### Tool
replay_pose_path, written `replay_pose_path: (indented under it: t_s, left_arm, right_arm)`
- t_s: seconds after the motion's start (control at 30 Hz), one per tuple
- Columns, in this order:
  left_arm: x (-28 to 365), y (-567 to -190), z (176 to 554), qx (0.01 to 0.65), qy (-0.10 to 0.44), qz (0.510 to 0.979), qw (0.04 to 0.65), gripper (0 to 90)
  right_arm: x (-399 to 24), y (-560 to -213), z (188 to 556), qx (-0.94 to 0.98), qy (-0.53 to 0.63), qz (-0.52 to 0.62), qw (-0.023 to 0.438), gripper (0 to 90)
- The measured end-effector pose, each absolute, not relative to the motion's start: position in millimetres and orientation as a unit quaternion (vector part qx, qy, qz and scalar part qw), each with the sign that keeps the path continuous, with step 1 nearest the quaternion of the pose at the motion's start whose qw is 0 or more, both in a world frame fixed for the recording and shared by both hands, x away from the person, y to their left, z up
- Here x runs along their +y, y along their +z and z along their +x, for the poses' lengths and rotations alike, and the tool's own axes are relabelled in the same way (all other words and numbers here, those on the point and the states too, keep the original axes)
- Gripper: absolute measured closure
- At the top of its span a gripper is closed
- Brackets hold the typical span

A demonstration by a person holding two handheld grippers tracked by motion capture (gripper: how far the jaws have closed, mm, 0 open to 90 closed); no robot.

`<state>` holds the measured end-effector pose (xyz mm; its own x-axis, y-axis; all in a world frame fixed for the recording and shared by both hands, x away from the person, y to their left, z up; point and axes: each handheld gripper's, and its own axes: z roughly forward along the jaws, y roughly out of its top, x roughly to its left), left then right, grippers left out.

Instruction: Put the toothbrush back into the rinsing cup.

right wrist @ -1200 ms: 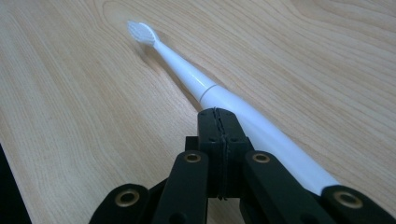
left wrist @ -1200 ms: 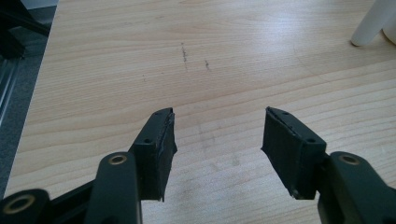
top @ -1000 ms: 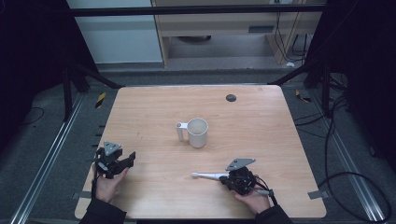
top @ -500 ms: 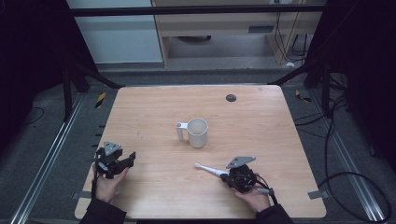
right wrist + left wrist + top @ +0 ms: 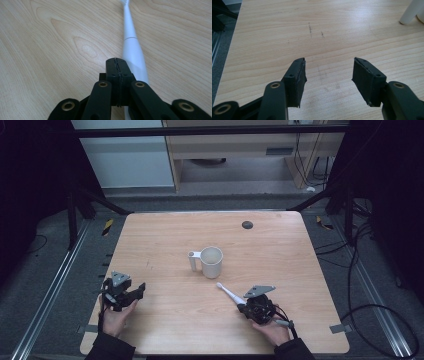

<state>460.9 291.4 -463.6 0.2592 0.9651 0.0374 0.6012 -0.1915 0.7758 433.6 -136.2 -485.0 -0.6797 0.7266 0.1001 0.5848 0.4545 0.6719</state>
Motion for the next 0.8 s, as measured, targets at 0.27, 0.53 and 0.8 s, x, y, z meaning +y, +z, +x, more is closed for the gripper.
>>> replay_pose_path:
  t_s: [0.27,0.53,0.8]
  left_arm:
    - [291.3,-463.7,461.0,0.543,0.275,0.721,0.331,43.1]
    - [291.4,-463.6,460.9,0.543,0.275,0.721,0.331,43.1]
    - [291.5,-463.3,460.6,0.543,0.275,0.721,0.332,43.1]
  right_arm:
    - [-138.6,-485.1,435.2,0.846,0.348,0.390,0.106,89.9]
    - [-140.3,-484.3,434.9,0.844,0.350,0.393,0.106,90.0]
    - [-144.2,-478.8,427.5,0.838,0.365,0.393,0.100,90.0]
